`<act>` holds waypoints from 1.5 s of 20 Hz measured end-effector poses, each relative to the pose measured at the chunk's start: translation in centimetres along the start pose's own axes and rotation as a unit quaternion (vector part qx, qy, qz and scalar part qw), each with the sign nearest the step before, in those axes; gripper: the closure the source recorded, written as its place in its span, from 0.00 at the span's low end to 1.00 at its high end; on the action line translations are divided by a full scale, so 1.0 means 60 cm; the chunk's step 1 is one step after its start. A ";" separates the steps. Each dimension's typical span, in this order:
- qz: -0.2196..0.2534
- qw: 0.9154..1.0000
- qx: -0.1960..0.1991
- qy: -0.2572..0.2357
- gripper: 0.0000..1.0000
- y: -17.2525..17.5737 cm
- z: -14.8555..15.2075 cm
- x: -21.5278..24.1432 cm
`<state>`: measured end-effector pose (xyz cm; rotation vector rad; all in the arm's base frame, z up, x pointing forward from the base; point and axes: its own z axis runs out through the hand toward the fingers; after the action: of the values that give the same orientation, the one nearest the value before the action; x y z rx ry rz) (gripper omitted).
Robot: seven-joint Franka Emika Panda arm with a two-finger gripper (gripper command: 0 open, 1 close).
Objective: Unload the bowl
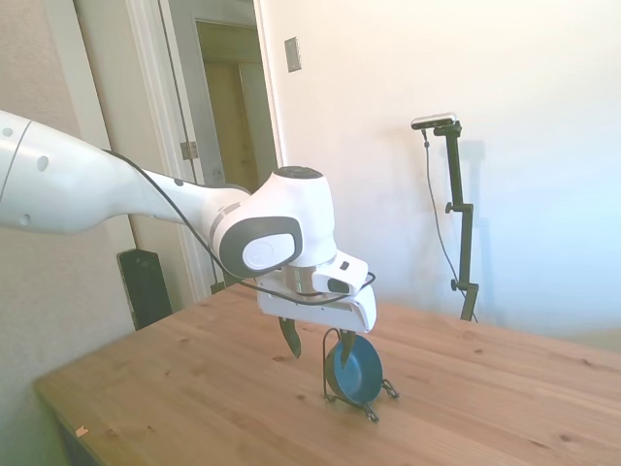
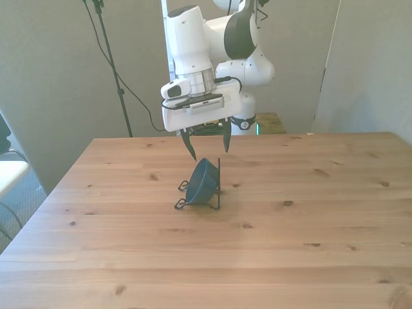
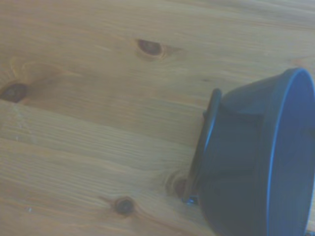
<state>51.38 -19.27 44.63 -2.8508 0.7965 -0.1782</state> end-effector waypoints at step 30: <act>-0.017 0.997 0.073 -0.036 1.00 0.021 0.049 0.030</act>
<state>52.75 -20.83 41.60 -2.7172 0.6919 -0.1327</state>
